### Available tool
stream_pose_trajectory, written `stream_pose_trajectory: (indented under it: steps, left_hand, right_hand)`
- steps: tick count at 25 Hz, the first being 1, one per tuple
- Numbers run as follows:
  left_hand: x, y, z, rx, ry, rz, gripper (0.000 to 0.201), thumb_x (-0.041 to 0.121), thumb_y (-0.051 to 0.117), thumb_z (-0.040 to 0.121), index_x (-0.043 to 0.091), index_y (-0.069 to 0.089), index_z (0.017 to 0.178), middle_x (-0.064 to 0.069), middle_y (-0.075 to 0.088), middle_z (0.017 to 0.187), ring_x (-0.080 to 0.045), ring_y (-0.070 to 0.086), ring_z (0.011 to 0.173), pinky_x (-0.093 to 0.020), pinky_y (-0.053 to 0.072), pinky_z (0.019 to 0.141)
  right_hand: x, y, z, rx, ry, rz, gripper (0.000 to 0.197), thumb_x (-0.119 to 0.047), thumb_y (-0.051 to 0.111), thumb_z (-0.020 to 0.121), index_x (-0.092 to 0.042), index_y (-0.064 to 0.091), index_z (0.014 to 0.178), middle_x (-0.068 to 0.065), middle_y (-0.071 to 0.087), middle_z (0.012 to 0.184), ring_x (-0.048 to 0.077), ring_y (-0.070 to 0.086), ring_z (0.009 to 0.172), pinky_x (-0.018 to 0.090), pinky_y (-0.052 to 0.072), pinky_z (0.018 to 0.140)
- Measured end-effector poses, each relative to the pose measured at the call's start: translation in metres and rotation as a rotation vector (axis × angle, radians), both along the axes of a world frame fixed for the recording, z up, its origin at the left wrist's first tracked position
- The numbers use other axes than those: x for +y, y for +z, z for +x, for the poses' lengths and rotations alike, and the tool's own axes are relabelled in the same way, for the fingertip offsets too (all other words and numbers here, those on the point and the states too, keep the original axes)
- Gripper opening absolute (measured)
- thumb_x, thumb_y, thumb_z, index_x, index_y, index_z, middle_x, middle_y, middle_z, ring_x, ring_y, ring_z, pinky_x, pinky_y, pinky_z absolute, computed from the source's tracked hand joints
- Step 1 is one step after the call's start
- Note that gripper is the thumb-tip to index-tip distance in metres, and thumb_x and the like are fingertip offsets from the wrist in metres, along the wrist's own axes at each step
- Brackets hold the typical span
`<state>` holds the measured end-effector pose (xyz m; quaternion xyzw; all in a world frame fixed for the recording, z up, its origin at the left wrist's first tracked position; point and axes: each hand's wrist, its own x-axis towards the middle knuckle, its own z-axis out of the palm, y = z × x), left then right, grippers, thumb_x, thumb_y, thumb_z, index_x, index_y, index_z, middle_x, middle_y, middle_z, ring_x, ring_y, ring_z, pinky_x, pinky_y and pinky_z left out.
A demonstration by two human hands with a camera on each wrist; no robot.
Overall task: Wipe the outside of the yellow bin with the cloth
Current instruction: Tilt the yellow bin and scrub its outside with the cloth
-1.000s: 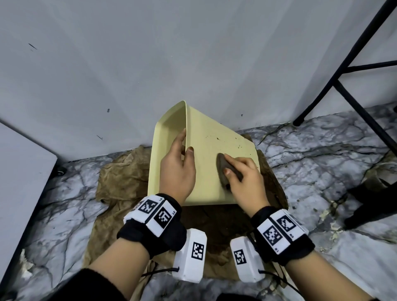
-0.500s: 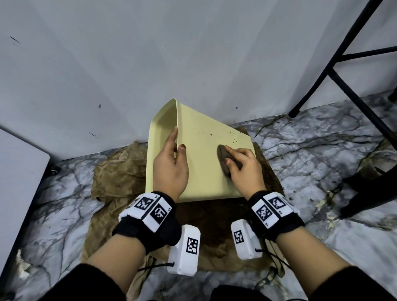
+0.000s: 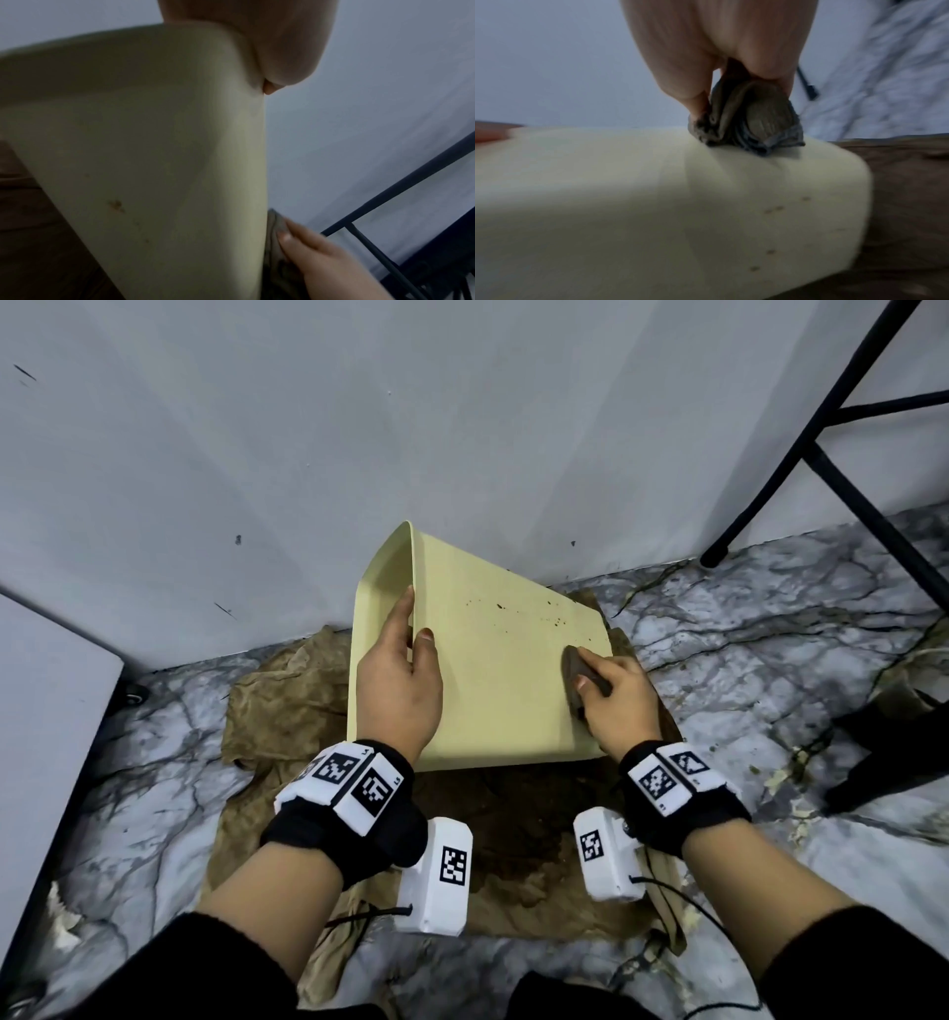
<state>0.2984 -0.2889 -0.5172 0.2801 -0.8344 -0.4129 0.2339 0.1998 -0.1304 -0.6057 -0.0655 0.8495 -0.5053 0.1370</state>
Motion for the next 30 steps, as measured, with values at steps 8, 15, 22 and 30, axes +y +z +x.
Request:
stream_pose_trajectory:
  steps: [8, 15, 22, 30]
  left_hand:
    - [0.006, 0.003, -0.001, -0.016, -0.021, -0.086, 0.044, 0.011, 0.042, 0.092, 0.016, 0.038, 0.135, 0.022, 0.040, 0.071, 0.027, 0.043, 0.061, 0.008, 0.030, 0.058]
    - [-0.002, 0.000, 0.003, -0.028, -0.021, -0.049, 0.044, 0.012, 0.041, 0.093, 0.018, 0.036, 0.136, 0.022, 0.043, 0.076, 0.020, 0.045, 0.064, 0.009, 0.030, 0.060]
    - [-0.005, 0.004, 0.002, -0.045, -0.044, -0.067, 0.045, 0.010, 0.039, 0.093, 0.015, 0.033, 0.137, 0.010, 0.048, 0.081, 0.003, 0.049, 0.070, -0.012, 0.031, 0.059]
    - [-0.004, 0.014, -0.002, -0.012, -0.029, 0.027, 0.027, 0.009, 0.042, 0.091, 0.010, 0.039, 0.118, 0.014, 0.050, 0.086, 0.002, 0.051, 0.070, -0.002, 0.035, 0.054]
  right_hand:
    - [-0.064, 0.058, 0.054, 0.390, 0.264, -0.151, 0.038, -0.014, 0.052, 0.085, -0.026, 0.055, 0.122, 0.006, 0.055, 0.111, 0.032, 0.047, 0.100, 0.015, 0.021, 0.080]
    - [-0.030, 0.011, 0.020, 0.186, 0.091, -0.096, 0.036, -0.013, 0.054, 0.086, -0.024, 0.056, 0.120, 0.008, 0.053, 0.115, 0.031, 0.046, 0.108, 0.028, 0.035, 0.097]
    - [0.008, -0.020, -0.012, -0.058, -0.096, 0.019, 0.034, -0.017, 0.054, 0.088, -0.019, 0.055, 0.122, 0.014, 0.048, 0.126, 0.030, 0.047, 0.117, 0.028, 0.034, 0.101]
    - [0.013, -0.013, 0.004, -0.042, -0.113, -0.024, 0.034, -0.014, 0.054, 0.087, -0.018, 0.056, 0.121, 0.014, 0.049, 0.122, 0.030, 0.048, 0.115, 0.024, 0.033, 0.094]
